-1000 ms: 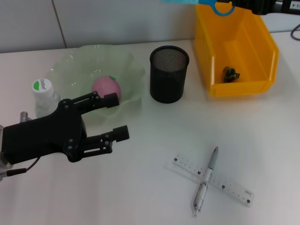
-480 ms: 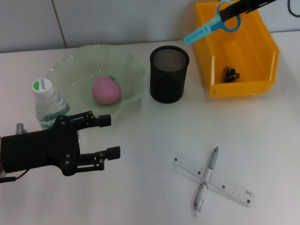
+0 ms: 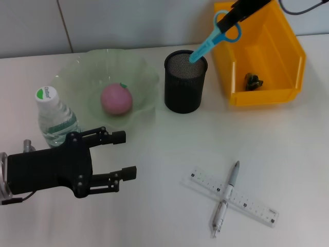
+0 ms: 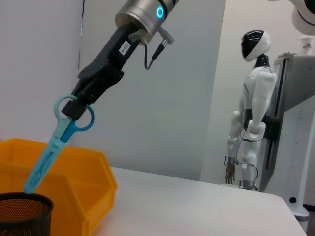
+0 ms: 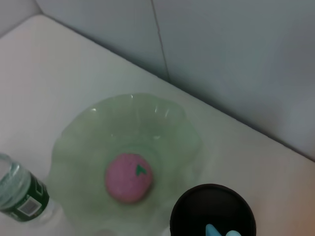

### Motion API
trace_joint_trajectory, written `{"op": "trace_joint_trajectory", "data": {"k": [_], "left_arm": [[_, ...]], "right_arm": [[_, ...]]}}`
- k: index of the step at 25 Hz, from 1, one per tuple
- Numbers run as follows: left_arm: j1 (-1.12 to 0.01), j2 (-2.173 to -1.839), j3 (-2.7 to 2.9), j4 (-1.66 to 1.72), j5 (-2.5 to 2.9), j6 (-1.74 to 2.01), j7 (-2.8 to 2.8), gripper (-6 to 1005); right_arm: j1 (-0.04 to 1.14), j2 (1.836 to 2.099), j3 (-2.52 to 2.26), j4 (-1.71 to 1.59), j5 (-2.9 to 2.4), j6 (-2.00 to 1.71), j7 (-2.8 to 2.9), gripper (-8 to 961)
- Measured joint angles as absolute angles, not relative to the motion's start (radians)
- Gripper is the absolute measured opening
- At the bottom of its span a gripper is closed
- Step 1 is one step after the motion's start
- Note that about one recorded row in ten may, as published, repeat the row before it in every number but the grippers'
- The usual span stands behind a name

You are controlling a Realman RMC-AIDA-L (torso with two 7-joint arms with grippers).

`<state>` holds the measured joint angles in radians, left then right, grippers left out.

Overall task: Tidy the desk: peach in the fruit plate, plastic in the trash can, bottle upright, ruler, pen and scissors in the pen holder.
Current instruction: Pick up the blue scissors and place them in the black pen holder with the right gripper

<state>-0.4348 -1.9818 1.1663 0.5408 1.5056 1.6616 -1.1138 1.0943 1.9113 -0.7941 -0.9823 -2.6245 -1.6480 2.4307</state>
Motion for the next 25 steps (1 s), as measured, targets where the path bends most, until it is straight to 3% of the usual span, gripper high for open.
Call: {"op": "trace_joint_trajectory", "data": {"k": [25], "left_arm": [[-0.409,-2.004,1.161,0.543,1.506,1.658,-1.103,787]], "right_arm": [[1.206,1.967,-0.990,-0.691,-2.698,-1.334,2.434,129]]}}
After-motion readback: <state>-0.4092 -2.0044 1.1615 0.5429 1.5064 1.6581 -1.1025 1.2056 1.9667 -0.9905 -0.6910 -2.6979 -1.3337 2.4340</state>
